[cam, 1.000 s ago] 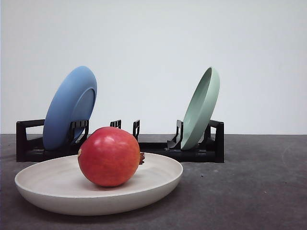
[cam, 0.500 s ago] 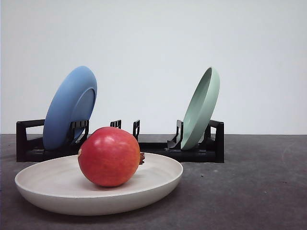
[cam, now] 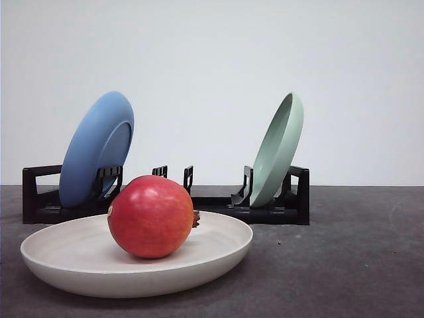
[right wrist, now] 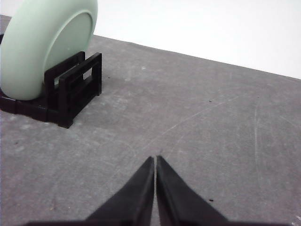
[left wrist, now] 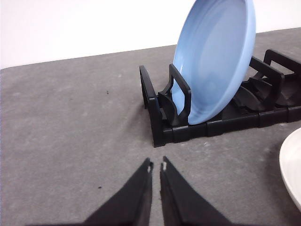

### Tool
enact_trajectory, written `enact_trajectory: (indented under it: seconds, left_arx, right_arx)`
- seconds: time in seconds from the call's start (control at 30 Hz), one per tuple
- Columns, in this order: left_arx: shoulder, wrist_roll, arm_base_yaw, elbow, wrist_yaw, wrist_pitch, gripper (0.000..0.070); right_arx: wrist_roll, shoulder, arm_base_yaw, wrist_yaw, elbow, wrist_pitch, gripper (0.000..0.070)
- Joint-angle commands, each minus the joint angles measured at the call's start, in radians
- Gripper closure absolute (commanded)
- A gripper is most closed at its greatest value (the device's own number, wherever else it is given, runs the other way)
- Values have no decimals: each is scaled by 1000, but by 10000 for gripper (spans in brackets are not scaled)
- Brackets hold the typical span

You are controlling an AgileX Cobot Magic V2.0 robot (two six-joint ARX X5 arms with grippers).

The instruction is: Place pomegranate in white plate

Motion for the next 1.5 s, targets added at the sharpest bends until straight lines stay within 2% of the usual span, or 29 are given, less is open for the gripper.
enact_trajectory:
  seconds: [0.0,1.47]
  left_arx:
    - [-2,-1,3,-11,2,-3,689]
    - [-2,-1,3,-11,2,-3,689]
  right_arx:
    - [10,-3,-2,0,-6,3,700]
    - [10,-3,-2,0,-6,3,700]
